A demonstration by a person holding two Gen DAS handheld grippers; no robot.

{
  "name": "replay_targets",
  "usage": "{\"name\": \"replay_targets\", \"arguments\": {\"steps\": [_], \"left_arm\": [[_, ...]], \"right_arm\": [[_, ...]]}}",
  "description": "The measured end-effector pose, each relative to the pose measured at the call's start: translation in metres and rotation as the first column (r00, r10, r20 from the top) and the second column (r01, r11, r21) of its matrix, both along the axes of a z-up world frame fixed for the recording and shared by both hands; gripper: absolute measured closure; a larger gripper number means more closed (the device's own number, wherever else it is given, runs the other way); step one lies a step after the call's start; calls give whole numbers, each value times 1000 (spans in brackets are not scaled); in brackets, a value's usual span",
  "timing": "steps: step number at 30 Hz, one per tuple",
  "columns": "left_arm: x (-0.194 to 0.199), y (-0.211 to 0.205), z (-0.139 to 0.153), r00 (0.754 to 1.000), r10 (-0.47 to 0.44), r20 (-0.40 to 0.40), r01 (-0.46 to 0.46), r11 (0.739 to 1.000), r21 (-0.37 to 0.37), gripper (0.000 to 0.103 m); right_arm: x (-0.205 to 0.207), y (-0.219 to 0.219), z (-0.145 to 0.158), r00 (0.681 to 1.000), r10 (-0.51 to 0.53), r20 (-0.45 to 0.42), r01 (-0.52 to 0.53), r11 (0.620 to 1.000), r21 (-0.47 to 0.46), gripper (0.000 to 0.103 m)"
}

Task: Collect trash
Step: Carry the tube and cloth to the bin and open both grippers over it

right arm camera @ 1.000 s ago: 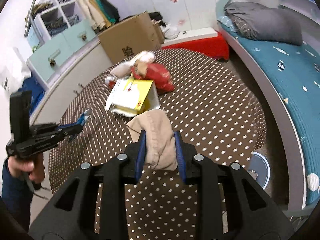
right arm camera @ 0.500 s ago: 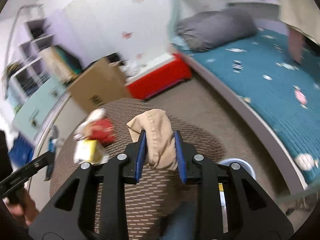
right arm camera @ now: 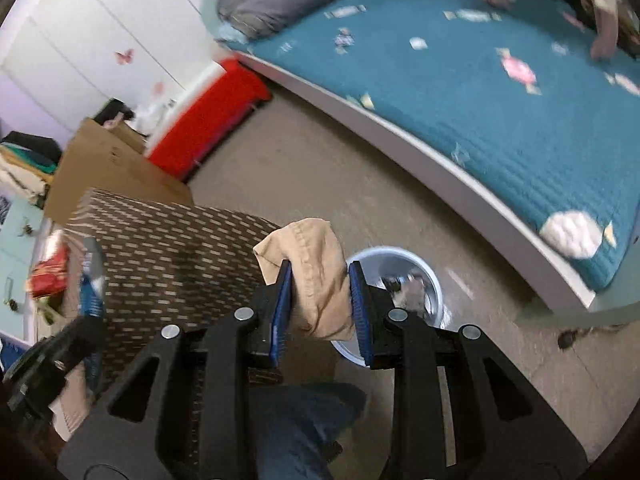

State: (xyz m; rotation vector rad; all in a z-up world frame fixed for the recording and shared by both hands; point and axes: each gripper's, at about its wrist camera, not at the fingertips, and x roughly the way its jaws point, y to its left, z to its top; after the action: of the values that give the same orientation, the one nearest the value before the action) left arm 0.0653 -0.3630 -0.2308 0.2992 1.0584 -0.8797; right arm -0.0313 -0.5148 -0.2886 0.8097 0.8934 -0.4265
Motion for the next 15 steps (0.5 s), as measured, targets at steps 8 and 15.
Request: {"name": "replay_targets", "arguments": {"steps": [8,15], "left_arm": [[18,-55,-39,995,-49,-82,58,992,116,89],[24,-75,-42,997,-53,-64,62,987,146,24]], "right_arm": [[17,-19,-57,998,-10,-66,18,994,111,75],[14,-25,-84,993,-66,-98,84,979,184,16]]}}
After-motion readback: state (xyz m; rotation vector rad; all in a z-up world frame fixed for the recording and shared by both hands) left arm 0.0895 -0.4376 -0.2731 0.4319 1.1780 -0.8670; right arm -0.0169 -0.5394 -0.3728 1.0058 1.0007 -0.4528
